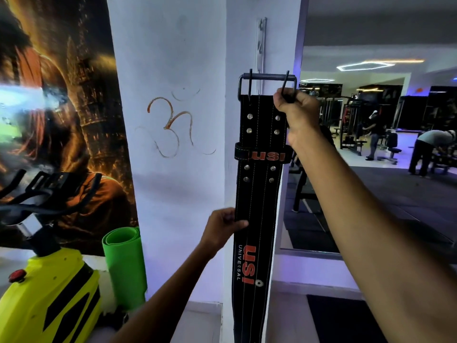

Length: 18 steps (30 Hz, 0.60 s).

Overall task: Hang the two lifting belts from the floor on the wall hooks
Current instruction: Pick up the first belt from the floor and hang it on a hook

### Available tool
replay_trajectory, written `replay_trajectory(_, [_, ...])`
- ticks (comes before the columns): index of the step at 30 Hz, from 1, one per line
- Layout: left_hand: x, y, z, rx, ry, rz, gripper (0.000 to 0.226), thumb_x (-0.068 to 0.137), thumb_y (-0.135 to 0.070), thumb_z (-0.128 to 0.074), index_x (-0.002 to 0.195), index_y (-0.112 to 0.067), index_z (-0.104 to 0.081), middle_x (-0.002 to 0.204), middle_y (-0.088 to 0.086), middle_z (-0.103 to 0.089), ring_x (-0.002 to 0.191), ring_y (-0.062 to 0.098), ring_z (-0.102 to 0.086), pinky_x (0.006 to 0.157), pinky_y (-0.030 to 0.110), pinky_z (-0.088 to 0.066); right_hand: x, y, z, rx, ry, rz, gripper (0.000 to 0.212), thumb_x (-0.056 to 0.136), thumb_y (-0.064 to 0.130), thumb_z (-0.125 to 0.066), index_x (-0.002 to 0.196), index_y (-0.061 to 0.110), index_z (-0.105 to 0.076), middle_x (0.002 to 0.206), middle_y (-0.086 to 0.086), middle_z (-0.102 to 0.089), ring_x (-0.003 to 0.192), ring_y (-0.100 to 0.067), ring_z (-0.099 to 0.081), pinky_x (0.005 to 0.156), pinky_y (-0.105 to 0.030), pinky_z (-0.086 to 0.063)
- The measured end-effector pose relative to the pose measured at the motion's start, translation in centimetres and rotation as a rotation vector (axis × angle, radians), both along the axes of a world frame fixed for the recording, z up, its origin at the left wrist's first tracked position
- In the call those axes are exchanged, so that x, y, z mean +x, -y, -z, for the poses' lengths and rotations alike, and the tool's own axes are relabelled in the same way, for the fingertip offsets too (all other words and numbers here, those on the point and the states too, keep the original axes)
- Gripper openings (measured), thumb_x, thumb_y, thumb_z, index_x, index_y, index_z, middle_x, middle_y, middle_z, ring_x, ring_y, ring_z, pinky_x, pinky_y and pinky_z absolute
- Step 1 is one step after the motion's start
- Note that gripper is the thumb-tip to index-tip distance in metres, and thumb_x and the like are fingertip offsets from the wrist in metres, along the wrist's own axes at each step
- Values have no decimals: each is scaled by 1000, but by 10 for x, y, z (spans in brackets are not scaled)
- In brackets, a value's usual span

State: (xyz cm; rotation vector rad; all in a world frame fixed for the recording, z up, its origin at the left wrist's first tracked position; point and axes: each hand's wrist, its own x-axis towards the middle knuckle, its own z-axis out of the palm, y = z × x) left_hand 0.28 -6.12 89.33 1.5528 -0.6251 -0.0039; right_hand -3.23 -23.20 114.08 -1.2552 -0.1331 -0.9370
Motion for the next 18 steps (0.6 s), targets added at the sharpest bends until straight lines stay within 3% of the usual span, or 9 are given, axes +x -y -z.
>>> replay_trajectory(1, [0,-2,10,39,-11,36,13,80,1,-77,93,1,-74,92,11,-78,84,17,-72,83,36,-58,0,2,-4,3,8,12,18,78,-4,-73,95,1,-72,76,3,-70,61,3,-64,60,-8,-50])
replay_trajectory(3, [2,-4,22,88,-24,67,33,78,-18,-81,92,9,-69,92,20,-75,85,22,-67,85,46,-55,-2,6,-9,-5,9,28,20,78,-3,-74,98,3,-73,77,4,-70,63,4,-64,61,-8,-50])
replay_trajectory(4, [1,-3,20,76,-15,71,37,77,-25,-80,87,8,-67,86,17,-72,82,21,-63,81,43,-52,-3,9,-10,-11,1,31,21,78,-2,-74,99,4,-73,79,4,-71,65,3,-65,61,-9,-51])
replay_trajectory(7, [0,4,-14,-14,40,8,10,89,-8,-71,79,-7,-70,72,-6,-70,71,6,-62,74,23,-49,-5,15,-10,-18,-6,23,21,79,-1,-74,99,4,-73,80,5,-71,69,2,-65,66,-13,-54])
replay_trajectory(9, [-5,8,-46,-50,91,22,14,90,0,-67,86,-12,-72,72,-12,-74,72,0,-67,72,16,-52,-4,15,-10,-13,-2,19,20,78,-2,-74,97,5,-73,79,4,-71,67,2,-65,64,-11,-52])
replay_trajectory(12, [-8,15,-55,-38,94,67,16,87,2,-70,92,-12,-75,79,-9,-78,77,5,-73,72,17,-56,-7,13,-12,4,2,20,17,77,-2,-75,89,9,-73,78,4,-71,66,2,-65,62,-9,-50])
replay_trajectory(15, [-12,15,-12,12,4,88,19,84,5,-72,87,-14,-75,80,-4,-79,75,8,-74,70,21,-57,-10,14,-12,21,14,14,17,77,-3,-75,83,12,-72,74,4,-69,60,2,-63,58,-10,-50])
replay_trajectory(18, [-10,6,36,158,-4,174,18,80,1,-77,90,-14,-78,92,8,-79,87,19,-74,79,35,-60,-11,16,-6,24,-3,19,17,77,-5,-74,85,10,-72,70,4,-69,57,3,-63,57,-11,-51])
